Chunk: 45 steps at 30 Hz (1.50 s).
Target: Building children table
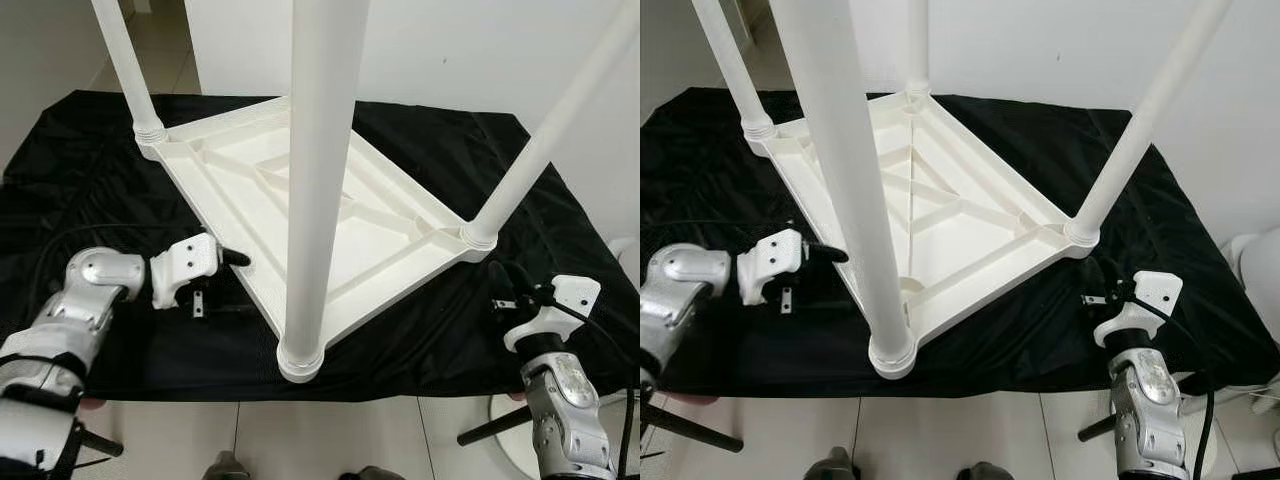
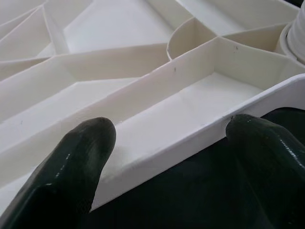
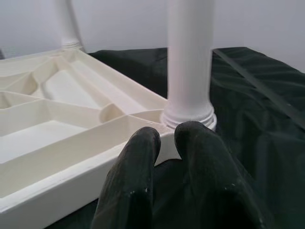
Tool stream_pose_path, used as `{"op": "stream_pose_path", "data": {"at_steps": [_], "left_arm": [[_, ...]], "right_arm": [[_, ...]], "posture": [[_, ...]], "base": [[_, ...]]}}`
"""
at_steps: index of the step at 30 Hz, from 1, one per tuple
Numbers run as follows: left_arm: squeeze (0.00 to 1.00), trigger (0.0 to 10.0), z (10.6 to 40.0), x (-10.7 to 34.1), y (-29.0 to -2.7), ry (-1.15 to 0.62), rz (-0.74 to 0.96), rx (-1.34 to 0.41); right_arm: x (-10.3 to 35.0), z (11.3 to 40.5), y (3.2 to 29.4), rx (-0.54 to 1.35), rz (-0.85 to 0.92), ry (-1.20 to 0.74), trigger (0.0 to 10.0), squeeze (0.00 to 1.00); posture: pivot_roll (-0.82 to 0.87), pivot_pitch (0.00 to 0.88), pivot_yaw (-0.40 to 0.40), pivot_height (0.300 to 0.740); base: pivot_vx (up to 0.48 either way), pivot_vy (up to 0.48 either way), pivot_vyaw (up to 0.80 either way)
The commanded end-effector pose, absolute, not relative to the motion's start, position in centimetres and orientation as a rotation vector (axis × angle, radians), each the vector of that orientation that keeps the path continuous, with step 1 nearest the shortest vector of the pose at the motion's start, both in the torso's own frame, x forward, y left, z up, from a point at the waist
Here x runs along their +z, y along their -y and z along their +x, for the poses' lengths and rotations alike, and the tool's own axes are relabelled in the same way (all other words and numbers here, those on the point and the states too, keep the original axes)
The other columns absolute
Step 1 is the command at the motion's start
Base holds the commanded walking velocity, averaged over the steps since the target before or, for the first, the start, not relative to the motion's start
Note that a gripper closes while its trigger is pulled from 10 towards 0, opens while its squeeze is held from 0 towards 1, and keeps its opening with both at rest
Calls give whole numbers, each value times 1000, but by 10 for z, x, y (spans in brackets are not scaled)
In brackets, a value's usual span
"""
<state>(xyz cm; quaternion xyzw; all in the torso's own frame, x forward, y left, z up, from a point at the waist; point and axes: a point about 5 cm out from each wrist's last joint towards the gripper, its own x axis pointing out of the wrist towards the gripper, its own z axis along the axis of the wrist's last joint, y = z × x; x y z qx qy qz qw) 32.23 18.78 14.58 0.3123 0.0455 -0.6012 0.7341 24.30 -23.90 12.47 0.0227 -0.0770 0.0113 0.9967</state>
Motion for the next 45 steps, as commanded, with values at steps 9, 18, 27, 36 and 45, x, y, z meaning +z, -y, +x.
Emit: {"op": "stream_pose_path", "data": {"at_steps": [9, 18, 27, 36, 45], "left_arm": [[0, 10000, 323, 138, -177, -174, 749, -1505], [0, 10000, 325, 137, -172, -216, 779, -1574], [0, 10000, 328, 131, -164, -268, 830, -1608], [0, 9686, 328, 125, -163, -343, 797, -1642], [0, 1686, 330, 127, -162, -353, 769, -1642]], "right_arm": [[121, 236, 235, 30, 40, 123, 10000, 0], [120, 226, 244, -13, 22, 109, 10000, 0], [121, 225, 243, -21, 18, 110, 10000, 0], [120, 219, 245, -40, 10, 102, 10000, 0], [119, 216, 244, -50, 5, 94, 10000, 0]], "posture": [[41, 30, 9, 740], [25, 45, 34, 740], [13, 57, 54, 740], [-1, 68, 72, 740], [-5, 75, 78, 740]], "base": [[0, 0, 0], [0, 0, 0], [0, 0, 0], [0, 0, 0], [0, 0, 0]]}}
